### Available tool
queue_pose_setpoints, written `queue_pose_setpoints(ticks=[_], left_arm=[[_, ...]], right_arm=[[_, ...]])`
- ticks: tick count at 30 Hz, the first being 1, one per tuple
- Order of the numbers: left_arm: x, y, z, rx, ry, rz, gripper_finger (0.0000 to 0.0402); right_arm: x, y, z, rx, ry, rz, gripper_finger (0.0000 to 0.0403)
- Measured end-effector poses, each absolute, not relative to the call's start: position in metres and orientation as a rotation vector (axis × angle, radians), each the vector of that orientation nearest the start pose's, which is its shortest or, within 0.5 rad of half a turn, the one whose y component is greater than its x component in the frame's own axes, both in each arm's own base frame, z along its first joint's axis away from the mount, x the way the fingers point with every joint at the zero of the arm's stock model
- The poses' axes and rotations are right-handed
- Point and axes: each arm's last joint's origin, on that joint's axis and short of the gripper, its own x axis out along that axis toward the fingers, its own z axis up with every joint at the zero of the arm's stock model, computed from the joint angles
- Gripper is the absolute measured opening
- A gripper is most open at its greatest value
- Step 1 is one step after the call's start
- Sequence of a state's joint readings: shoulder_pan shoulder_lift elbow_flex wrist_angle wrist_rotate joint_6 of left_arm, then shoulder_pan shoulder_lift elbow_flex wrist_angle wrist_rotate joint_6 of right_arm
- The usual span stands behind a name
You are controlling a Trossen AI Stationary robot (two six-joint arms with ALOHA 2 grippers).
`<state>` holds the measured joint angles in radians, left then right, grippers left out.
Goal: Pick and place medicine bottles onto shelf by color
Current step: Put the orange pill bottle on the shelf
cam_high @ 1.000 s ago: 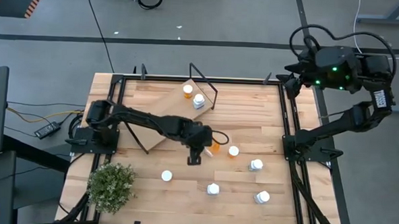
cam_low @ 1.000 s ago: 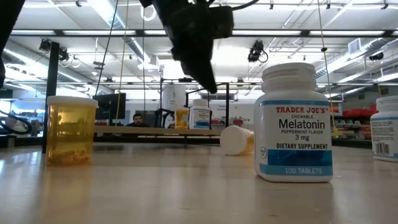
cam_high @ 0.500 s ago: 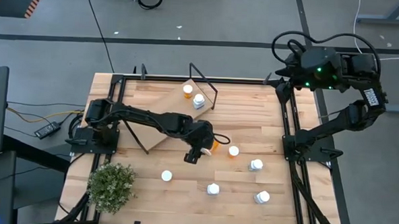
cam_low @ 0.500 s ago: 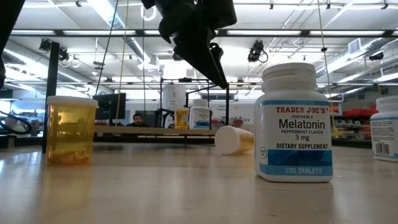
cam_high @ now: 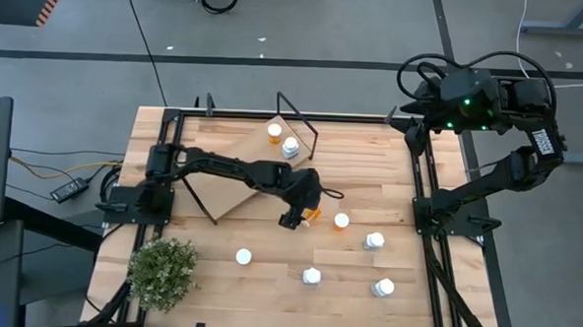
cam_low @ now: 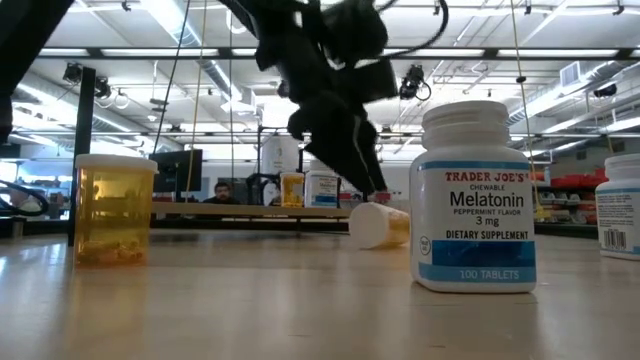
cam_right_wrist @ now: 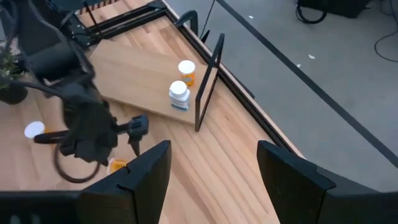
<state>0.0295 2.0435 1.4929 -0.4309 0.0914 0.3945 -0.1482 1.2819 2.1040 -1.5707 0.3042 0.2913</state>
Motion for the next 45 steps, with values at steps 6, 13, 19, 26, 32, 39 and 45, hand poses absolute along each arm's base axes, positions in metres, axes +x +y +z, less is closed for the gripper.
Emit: queue_pose_setpoints(ticks=[6, 13, 19, 26, 32, 39, 45], left_arm=[[0.437, 0.024, 0.175, 0.295, 0.910, -0.360, 0.0382], [0.435, 0.035, 0.174, 0.384, 0.876, -0.470, 0.0382], [0.434, 0.037, 0.174, 0.469, 0.840, -0.544, 0.0382], [0.438, 0.037, 0.157, 0.469, 0.856, -0.574, 0.0382], [0.445, 0.034, 0.150, 0.520, 0.802, -0.575, 0.0382], [0.449, 0.035, 0.143, 0.526, 0.787, -0.570, 0.0382], [0.450, 0.035, 0.141, 0.472, 0.804, -0.536, 0.0382]], right_arm=[[0.135, -0.029, 0.512, 0.262, 0.670, -0.557, 0.0245], [0.135, -0.029, 0.512, 0.304, 0.657, -0.575, 0.0245], [0.135, -0.029, 0.512, 0.335, 0.648, -0.586, 0.0245], [0.136, -0.029, 0.512, 0.348, 0.648, -0.593, 0.0245], [0.139, -0.029, 0.511, 0.364, 0.655, -0.580, 0.0245], [0.140, -0.029, 0.510, 0.403, 0.649, -0.588, 0.0245], [0.140, -0.029, 0.510, 0.409, 0.649, -0.583, 0.0245]])
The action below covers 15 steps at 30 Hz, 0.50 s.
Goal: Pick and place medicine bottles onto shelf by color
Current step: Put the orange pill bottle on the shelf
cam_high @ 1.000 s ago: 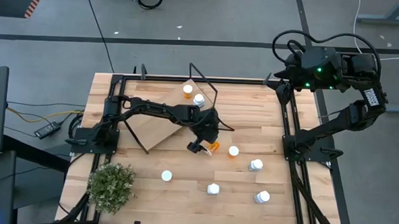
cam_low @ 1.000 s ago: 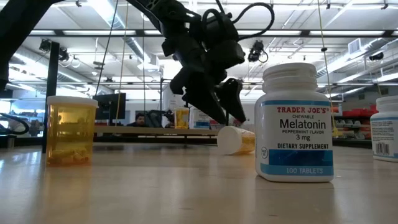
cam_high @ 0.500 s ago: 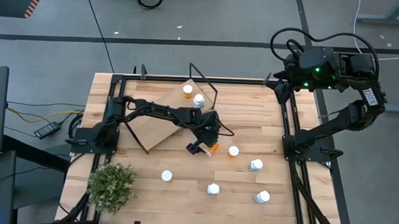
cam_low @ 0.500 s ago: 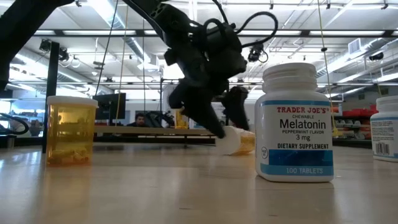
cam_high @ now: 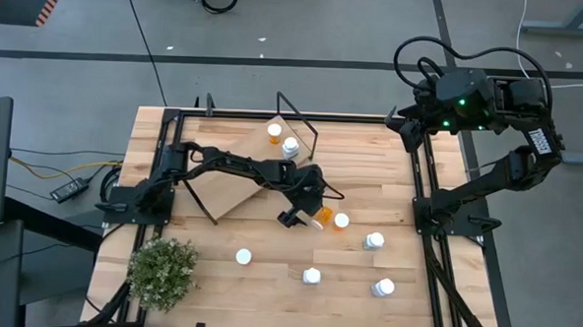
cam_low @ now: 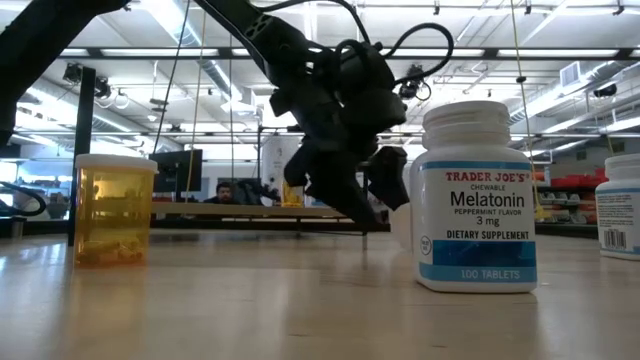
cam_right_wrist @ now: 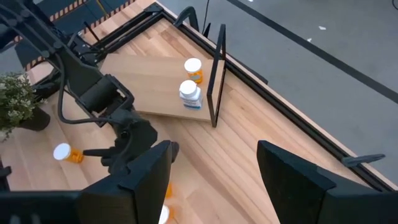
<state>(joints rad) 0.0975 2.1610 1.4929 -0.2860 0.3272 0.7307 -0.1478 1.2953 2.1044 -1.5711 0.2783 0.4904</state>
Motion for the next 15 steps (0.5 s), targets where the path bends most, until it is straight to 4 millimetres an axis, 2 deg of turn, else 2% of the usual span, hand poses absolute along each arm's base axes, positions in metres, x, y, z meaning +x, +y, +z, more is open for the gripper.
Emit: queue_pose_setpoints(ticks=[8, 12, 15], left_arm=[[0.458, 0.036, 0.146, 0.386, 0.744, -0.447, 0.0382], [0.456, 0.037, 0.145, 0.281, 0.811, -0.354, 0.0382], [0.452, 0.039, 0.151, 0.172, 0.860, -0.248, 0.0382]], right_arm=[[0.140, -0.029, 0.510, 0.406, 0.650, -0.583, 0.0245], [0.140, -0.029, 0.510, 0.402, 0.651, -0.581, 0.0245], [0.140, -0.029, 0.510, 0.383, 0.657, -0.574, 0.0245]])
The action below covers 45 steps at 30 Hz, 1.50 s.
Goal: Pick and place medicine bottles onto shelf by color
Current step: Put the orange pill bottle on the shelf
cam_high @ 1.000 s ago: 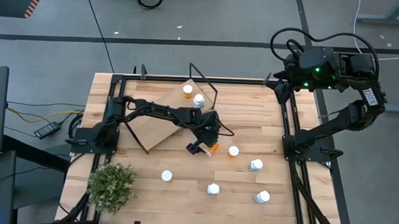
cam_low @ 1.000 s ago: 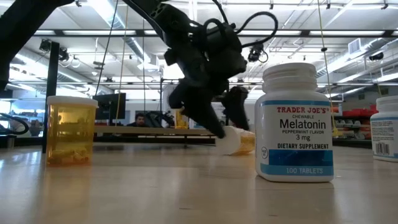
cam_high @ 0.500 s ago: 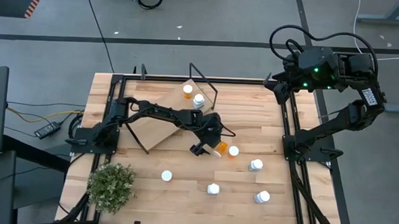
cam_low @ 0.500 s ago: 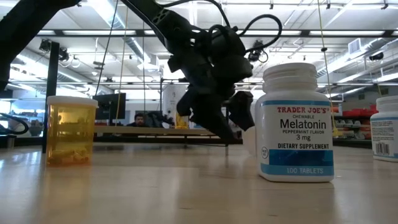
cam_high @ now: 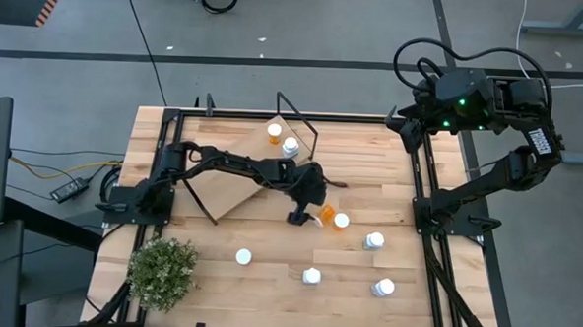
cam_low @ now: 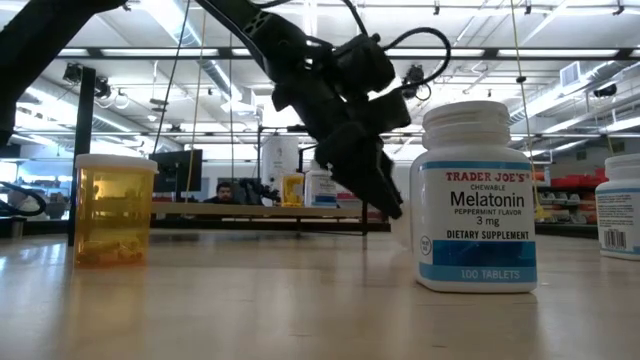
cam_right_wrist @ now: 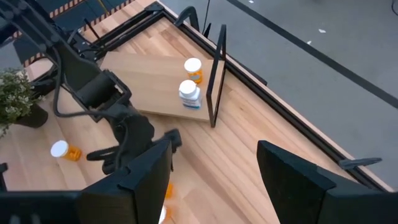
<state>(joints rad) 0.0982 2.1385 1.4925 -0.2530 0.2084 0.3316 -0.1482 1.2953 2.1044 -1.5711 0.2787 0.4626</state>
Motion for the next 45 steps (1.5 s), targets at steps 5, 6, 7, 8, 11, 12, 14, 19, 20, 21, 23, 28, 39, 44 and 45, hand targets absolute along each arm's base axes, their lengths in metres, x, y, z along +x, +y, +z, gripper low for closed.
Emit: queue_pose_setpoints(ticks=[5, 6, 7, 8, 11, 12, 14, 19, 20, 21, 23, 28, 39, 44, 45], left_arm=[[0.445, 0.039, 0.167, -0.081, 0.905, -0.082, 0.0380], [0.443, 0.038, 0.171, -0.130, 0.909, -0.056, 0.0377], [0.442, 0.037, 0.173, -0.173, 0.921, -0.035, 0.0375], [0.442, 0.036, 0.175, -0.209, 0.917, -0.019, 0.0372], [0.438, 0.032, 0.181, -0.292, 0.934, 0.030, 0.0366], [0.436, 0.031, 0.184, -0.321, 0.940, 0.051, 0.0364], [0.434, 0.030, 0.189, -0.396, 0.934, 0.097, 0.0362], [0.441, 0.020, 0.201, -0.460, 0.821, 0.160, 0.0359], [0.443, 0.015, 0.203, -0.423, 0.783, 0.155, 0.0359], [0.446, 0.009, 0.205, -0.374, 0.753, 0.150, 0.0359], [0.447, -0.004, 0.207, -0.268, 0.720, 0.165, 0.0359], [0.446, -0.022, 0.199, -0.082, 0.761, 0.205, 0.0359], [0.454, -0.021, 0.163, -0.058, 0.830, 0.214, 0.0359], [0.454, -0.020, 0.158, 0.000, 0.853, 0.190, 0.0359], [0.454, -0.020, 0.156, 0.002, 0.857, 0.178, 0.0359]], right_arm=[[0.140, -0.029, 0.510, 0.336, 0.670, -0.558, 0.0245], [0.140, -0.029, 0.510, 0.320, 0.674, -0.553, 0.0245], [0.140, -0.029, 0.510, 0.302, 0.679, -0.545, 0.0245], [0.140, -0.029, 0.510, 0.280, 0.685, -0.538, 0.0245], [0.143, -0.029, 0.509, 0.199, 0.712, -0.510, 0.0245], [0.144, -0.030, 0.508, 0.173, 0.725, -0.502, 0.0245], [0.147, -0.030, 0.505, 0.128, 0.753, -0.485, 0.0245], [0.151, -0.031, 0.498, 0.062, 0.801, -0.458, 0.0245], [0.152, -0.031, 0.498, 0.055, 0.807, -0.456, 0.0245], [0.152, -0.031, 0.497, 0.050, 0.811, -0.453, 0.0245], [0.153, -0.031, 0.496, 0.043, 0.815, -0.448, 0.0245], [0.153, -0.030, 0.496, 0.048, 0.818, -0.418, 0.0245], [0.153, -0.030, 0.496, 0.067, 0.816, -0.409, 0.0245], [0.153, -0.030, 0.496, 0.093, 0.811, -0.420, 0.0245], [0.153, -0.030, 0.496, 0.099, 0.809, -0.423, 0.0245]])
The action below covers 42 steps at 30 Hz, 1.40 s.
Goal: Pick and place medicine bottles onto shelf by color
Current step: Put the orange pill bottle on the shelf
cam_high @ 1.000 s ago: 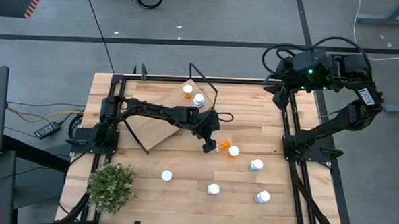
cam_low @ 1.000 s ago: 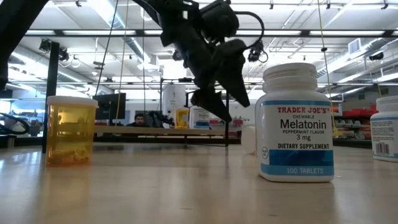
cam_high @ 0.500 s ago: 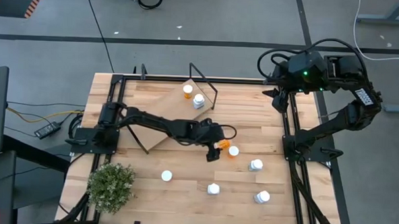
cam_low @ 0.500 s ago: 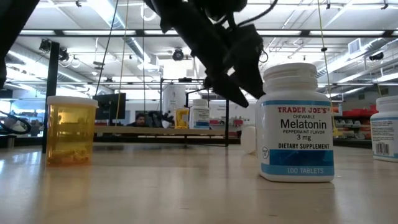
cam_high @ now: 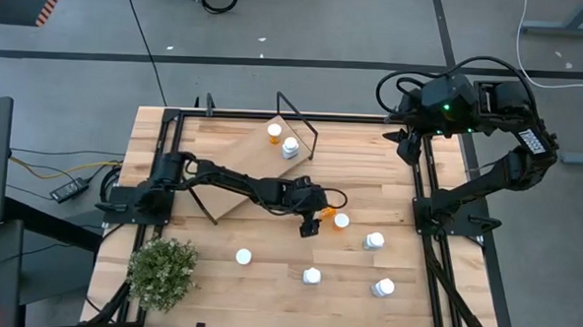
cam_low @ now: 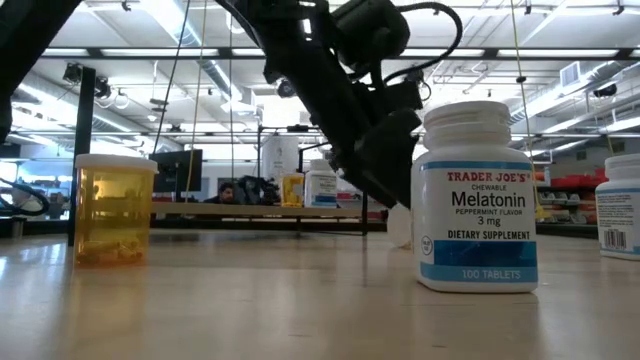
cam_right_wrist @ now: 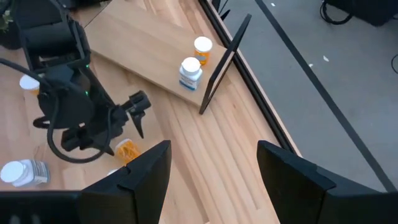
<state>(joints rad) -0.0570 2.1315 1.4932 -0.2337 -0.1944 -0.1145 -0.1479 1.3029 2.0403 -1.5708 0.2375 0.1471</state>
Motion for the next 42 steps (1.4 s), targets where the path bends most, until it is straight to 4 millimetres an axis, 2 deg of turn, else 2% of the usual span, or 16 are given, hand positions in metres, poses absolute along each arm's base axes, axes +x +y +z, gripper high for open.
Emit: queue_pose_setpoints(ticks=[6, 20, 42], left_arm=[[0.456, -0.020, 0.137, -0.018, 0.901, 0.138, 0.0359], [0.460, -0.012, 0.137, -0.058, 0.868, 0.163, 0.0352], [0.457, -0.010, 0.135, -0.060, 0.904, 0.162, 0.0224]], right_arm=[[0.153, -0.030, 0.496, 0.125, 0.803, -0.435, 0.0245], [0.153, -0.030, 0.496, 0.125, 0.800, -0.455, 0.0245], [0.153, -0.030, 0.496, 0.123, 0.799, -0.460, 0.0245]])
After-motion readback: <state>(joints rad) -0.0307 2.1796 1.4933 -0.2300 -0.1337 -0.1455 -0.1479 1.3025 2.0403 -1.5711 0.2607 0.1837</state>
